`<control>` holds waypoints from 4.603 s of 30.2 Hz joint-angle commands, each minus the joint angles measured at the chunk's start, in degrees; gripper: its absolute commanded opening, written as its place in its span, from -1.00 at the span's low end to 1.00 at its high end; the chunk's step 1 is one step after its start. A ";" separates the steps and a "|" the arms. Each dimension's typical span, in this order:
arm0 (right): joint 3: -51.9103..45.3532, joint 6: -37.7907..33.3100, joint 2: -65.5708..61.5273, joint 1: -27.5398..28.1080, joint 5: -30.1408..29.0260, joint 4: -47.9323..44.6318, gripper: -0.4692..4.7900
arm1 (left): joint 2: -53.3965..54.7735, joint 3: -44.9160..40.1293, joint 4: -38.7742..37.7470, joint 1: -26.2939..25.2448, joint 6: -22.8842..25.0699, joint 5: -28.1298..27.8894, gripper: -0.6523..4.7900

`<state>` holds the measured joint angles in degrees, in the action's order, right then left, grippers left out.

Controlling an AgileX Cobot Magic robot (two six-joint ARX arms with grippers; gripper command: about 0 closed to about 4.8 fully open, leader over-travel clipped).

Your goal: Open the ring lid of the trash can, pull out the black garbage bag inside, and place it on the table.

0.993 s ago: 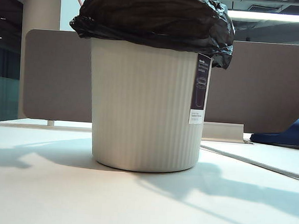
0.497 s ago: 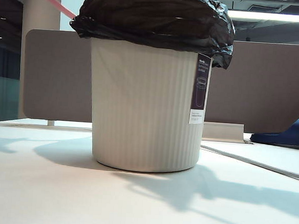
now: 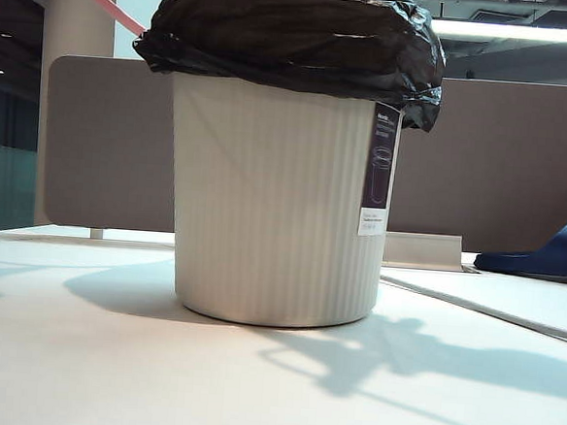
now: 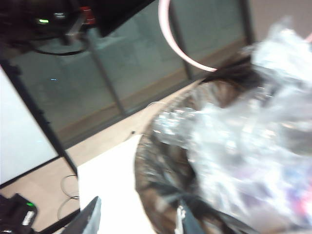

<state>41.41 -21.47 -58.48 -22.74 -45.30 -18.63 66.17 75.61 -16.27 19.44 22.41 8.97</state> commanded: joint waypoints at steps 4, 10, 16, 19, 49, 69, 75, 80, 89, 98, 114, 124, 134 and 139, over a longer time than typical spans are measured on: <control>0.33 0.90 0.72 2.51 0.17 3.26 -0.08 | -3.61 0.59 -11.45 -2.93 -10.08 9.05 -0.78; 0.31 0.94 3.63 5.40 0.13 6.60 -0.08 | -5.77 0.57 -20.33 -8.28 -13.11 19.76 -0.66; 0.31 0.76 7.02 7.65 0.37 6.69 -0.08 | -5.75 -2.34 -28.00 -11.30 -13.11 31.50 -0.38; 0.31 0.39 7.91 8.26 0.39 7.04 -0.08 | -5.75 -5.88 -27.39 -11.32 -14.40 35.04 -0.31; 0.31 0.31 9.11 8.15 0.37 10.67 -0.08 | -5.73 -38.69 24.72 -15.58 -53.24 43.74 0.17; 0.31 0.57 9.09 8.13 0.85 10.69 -0.09 | -3.23 -43.01 43.34 -12.66 -66.99 38.80 0.17; 0.31 0.55 9.09 8.13 0.87 10.69 -0.09 | -2.03 -43.01 44.00 -10.80 -67.52 36.92 0.16; 0.31 0.55 9.09 8.13 0.83 10.75 -0.09 | -0.98 -42.99 46.14 -8.94 -68.57 35.06 0.16; 0.31 0.57 9.07 8.09 0.83 10.95 -0.09 | -0.66 -42.99 46.80 -5.38 -69.44 30.84 0.01; 0.31 0.74 9.07 8.09 0.83 11.13 -0.09 | -0.66 -42.99 46.71 -5.38 -69.44 30.88 -0.79; 0.31 3.87 9.07 8.09 3.23 13.90 -0.09 | -6.75 -42.99 43.74 -5.40 -69.42 34.71 -0.78; 0.31 4.17 9.07 8.09 3.41 14.58 -0.09 | -10.78 -42.62 42.73 -5.40 -71.58 34.58 -0.78; 0.31 4.42 9.07 8.09 10.49 15.67 -0.09 | -10.51 -36.20 43.30 -5.38 -72.35 34.56 -0.78; 0.31 4.31 9.05 8.09 15.63 17.20 -0.08 | -10.36 -34.77 43.32 -5.38 -72.24 33.44 -0.78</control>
<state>41.41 -17.17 -49.63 -14.59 -31.46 -1.13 55.90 40.56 26.30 14.06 -49.98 43.18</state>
